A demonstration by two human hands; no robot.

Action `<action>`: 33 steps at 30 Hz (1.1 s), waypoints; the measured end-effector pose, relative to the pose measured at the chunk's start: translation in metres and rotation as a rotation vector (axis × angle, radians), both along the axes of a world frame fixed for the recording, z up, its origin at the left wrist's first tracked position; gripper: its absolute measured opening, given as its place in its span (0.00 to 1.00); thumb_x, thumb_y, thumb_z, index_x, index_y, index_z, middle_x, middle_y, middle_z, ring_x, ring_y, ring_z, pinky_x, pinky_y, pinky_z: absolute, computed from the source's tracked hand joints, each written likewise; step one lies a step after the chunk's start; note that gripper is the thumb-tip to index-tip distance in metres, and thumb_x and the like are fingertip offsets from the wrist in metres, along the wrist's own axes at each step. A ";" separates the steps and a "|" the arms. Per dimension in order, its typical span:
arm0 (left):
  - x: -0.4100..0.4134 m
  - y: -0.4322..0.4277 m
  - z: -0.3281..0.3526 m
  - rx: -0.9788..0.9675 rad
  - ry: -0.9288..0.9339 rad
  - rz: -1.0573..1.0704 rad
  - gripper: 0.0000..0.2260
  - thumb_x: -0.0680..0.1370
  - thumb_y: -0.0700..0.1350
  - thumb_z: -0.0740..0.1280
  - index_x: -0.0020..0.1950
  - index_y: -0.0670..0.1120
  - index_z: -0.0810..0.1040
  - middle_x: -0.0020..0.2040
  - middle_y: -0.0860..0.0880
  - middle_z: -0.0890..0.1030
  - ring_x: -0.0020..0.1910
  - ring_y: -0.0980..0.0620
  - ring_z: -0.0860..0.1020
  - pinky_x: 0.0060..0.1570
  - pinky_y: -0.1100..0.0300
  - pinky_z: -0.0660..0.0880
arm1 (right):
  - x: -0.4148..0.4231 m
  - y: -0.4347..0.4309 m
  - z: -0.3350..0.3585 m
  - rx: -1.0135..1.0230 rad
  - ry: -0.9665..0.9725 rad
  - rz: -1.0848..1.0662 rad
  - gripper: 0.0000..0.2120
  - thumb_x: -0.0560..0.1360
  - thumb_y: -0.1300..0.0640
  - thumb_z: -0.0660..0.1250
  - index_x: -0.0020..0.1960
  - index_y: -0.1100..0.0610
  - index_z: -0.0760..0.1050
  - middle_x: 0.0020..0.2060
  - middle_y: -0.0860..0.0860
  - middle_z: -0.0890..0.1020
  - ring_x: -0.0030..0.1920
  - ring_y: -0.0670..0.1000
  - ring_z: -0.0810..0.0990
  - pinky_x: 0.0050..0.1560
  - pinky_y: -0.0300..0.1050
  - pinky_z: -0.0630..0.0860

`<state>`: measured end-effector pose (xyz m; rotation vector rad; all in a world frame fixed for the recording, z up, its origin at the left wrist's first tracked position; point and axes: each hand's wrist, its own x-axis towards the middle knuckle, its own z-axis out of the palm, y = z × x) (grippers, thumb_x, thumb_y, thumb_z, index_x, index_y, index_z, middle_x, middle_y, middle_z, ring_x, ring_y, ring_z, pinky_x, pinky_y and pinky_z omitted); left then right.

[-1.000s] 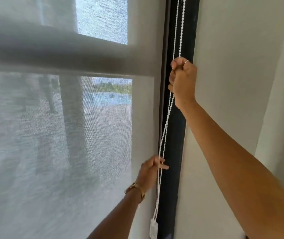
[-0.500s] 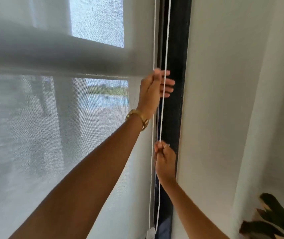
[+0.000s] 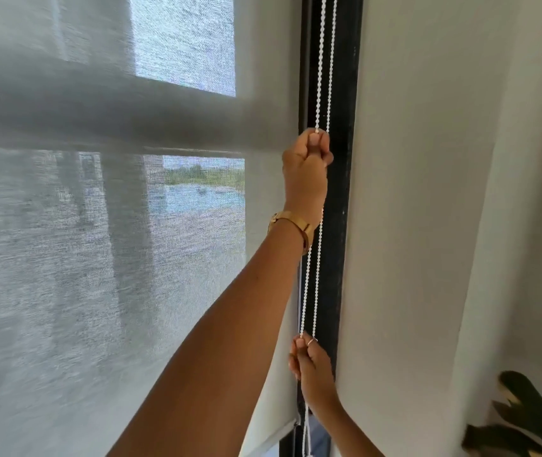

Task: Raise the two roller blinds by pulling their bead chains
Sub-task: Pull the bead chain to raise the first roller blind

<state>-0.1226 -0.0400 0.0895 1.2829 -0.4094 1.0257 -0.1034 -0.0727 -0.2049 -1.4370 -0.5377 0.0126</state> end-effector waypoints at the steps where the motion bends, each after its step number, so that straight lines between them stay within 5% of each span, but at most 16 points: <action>1: -0.001 0.000 -0.001 0.004 -0.006 0.005 0.18 0.82 0.39 0.51 0.33 0.46 0.68 0.29 0.50 0.65 0.27 0.54 0.61 0.24 0.70 0.62 | 0.002 -0.001 0.003 -0.027 -0.012 0.039 0.15 0.81 0.57 0.53 0.38 0.56 0.73 0.26 0.46 0.76 0.30 0.44 0.72 0.30 0.31 0.69; 5: 0.001 0.011 -0.004 -0.012 -0.041 0.071 0.18 0.82 0.38 0.52 0.33 0.47 0.68 0.29 0.50 0.66 0.29 0.54 0.63 0.27 0.70 0.63 | 0.016 -0.012 0.022 -0.104 0.050 0.213 0.15 0.81 0.59 0.53 0.57 0.50 0.78 0.46 0.45 0.84 0.45 0.42 0.81 0.44 0.36 0.75; 9: 0.004 0.019 -0.009 -0.025 -0.041 0.098 0.18 0.81 0.36 0.52 0.33 0.47 0.68 0.30 0.50 0.67 0.29 0.56 0.64 0.27 0.72 0.63 | 0.036 -0.029 0.071 0.109 0.159 0.333 0.15 0.80 0.56 0.55 0.59 0.46 0.77 0.59 0.48 0.82 0.60 0.49 0.80 0.60 0.50 0.75; 12: 0.008 0.018 -0.028 -0.001 -0.018 0.110 0.17 0.81 0.36 0.52 0.33 0.47 0.67 0.31 0.51 0.67 0.30 0.56 0.64 0.28 0.72 0.63 | 0.046 -0.037 0.126 0.193 0.096 0.365 0.18 0.80 0.52 0.51 0.65 0.53 0.73 0.64 0.53 0.78 0.64 0.54 0.77 0.68 0.56 0.70; 16: 0.017 0.021 -0.070 0.026 0.057 0.118 0.18 0.80 0.36 0.52 0.33 0.48 0.67 0.29 0.54 0.68 0.29 0.57 0.64 0.31 0.64 0.61 | 0.048 -0.042 0.199 0.106 -0.086 0.326 0.22 0.81 0.47 0.49 0.66 0.56 0.72 0.63 0.56 0.78 0.63 0.56 0.77 0.66 0.56 0.72; 23: 0.036 0.023 -0.144 0.002 0.162 0.122 0.16 0.77 0.35 0.55 0.31 0.49 0.66 0.27 0.57 0.68 0.29 0.59 0.64 0.33 0.70 0.64 | 0.042 -0.036 0.304 0.022 -0.259 0.346 0.23 0.81 0.46 0.47 0.65 0.58 0.71 0.60 0.55 0.79 0.61 0.56 0.78 0.61 0.52 0.76; 30: 0.037 0.026 -0.219 0.026 0.349 0.185 0.16 0.79 0.35 0.56 0.32 0.47 0.67 0.28 0.55 0.67 0.31 0.55 0.65 0.35 0.62 0.63 | 0.037 -0.023 0.366 0.106 -0.071 0.324 0.19 0.81 0.50 0.52 0.59 0.61 0.74 0.47 0.55 0.81 0.49 0.55 0.81 0.56 0.52 0.78; 33: 0.031 0.029 -0.245 0.028 0.429 0.220 0.17 0.80 0.36 0.57 0.33 0.47 0.68 0.27 0.54 0.67 0.30 0.57 0.65 0.35 0.63 0.65 | 0.035 -0.011 0.370 0.202 -0.039 0.293 0.15 0.81 0.55 0.51 0.52 0.59 0.75 0.38 0.53 0.78 0.37 0.51 0.78 0.42 0.46 0.78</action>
